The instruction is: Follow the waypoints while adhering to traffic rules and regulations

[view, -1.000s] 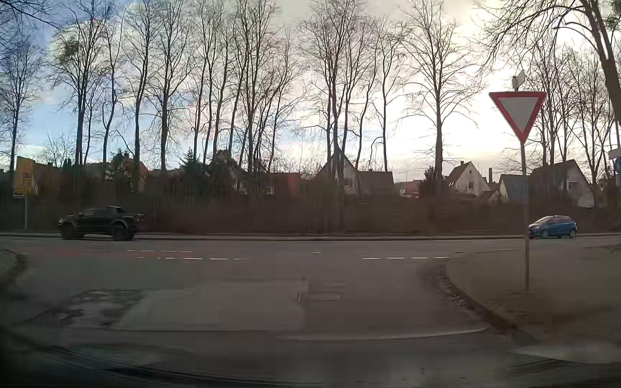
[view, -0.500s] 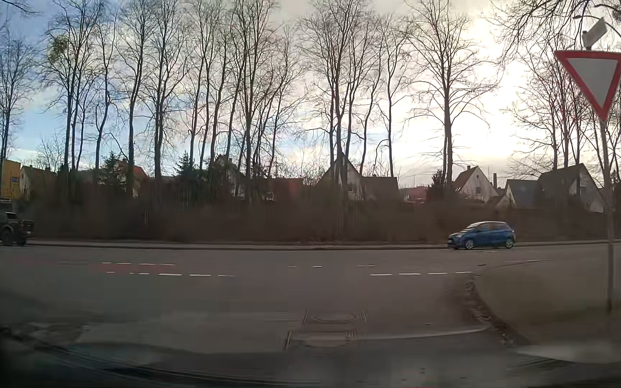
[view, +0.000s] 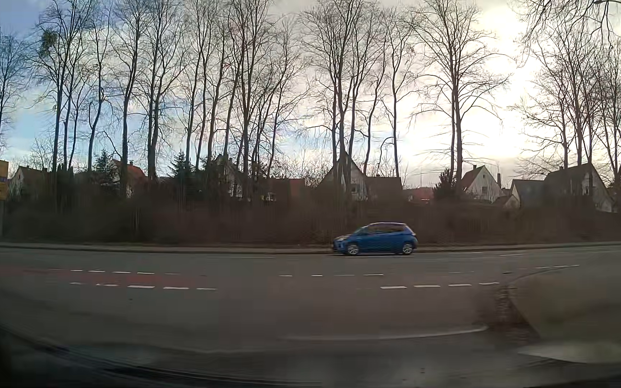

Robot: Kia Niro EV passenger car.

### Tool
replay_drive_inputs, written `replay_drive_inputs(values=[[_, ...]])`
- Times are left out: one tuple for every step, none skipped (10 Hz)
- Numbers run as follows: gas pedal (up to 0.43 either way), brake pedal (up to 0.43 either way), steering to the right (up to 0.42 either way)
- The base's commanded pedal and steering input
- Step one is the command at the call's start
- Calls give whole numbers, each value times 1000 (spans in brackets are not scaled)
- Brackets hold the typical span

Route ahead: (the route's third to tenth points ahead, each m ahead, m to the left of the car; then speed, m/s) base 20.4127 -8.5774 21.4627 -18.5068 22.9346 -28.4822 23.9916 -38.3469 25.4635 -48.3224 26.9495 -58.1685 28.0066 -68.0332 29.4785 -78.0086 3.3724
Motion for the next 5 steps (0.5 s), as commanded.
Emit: replay_drive_inputs(values=[[0, 0, -11], [0, 0, -9], [0, 0, -9], [0, 0, -9], [0, 0, -8]])
